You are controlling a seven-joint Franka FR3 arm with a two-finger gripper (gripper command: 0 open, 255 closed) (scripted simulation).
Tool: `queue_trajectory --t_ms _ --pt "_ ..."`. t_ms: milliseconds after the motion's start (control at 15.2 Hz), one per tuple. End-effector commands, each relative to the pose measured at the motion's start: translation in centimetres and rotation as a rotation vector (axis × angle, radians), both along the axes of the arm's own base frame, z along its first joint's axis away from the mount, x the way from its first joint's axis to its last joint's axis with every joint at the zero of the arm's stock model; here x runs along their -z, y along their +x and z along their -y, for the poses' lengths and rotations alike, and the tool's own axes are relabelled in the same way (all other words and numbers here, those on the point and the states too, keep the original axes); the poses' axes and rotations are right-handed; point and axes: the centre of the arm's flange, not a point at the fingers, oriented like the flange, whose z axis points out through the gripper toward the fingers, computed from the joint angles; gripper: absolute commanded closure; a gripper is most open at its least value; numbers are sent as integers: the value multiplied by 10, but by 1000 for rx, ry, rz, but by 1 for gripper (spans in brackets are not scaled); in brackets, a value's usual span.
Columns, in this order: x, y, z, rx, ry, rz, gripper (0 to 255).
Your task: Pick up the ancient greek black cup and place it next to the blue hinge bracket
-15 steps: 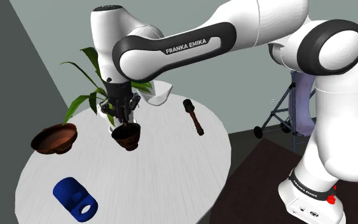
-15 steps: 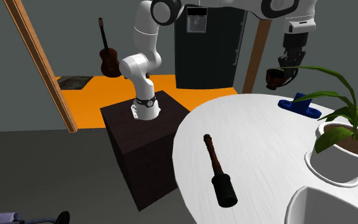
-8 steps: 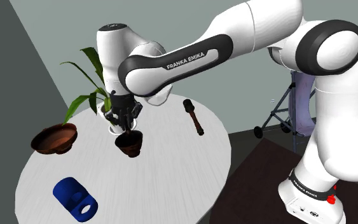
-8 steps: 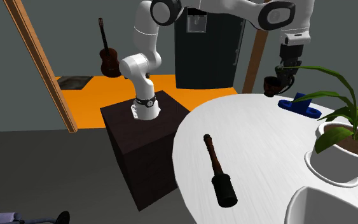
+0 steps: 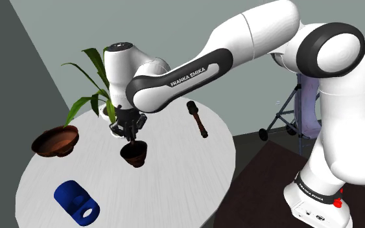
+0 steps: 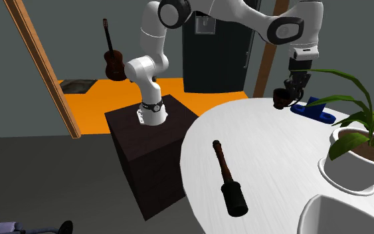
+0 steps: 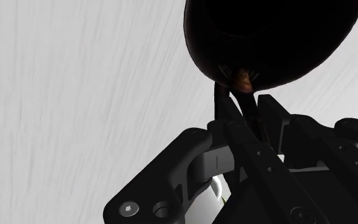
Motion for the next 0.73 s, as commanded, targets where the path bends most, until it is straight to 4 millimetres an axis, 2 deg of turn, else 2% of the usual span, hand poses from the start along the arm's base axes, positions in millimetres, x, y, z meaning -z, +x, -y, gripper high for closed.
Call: queue_trajectory --t_ms 0,660 --pt "10 0 0 0 0 1 255" --pt "63 0 0 0 0 1 255"
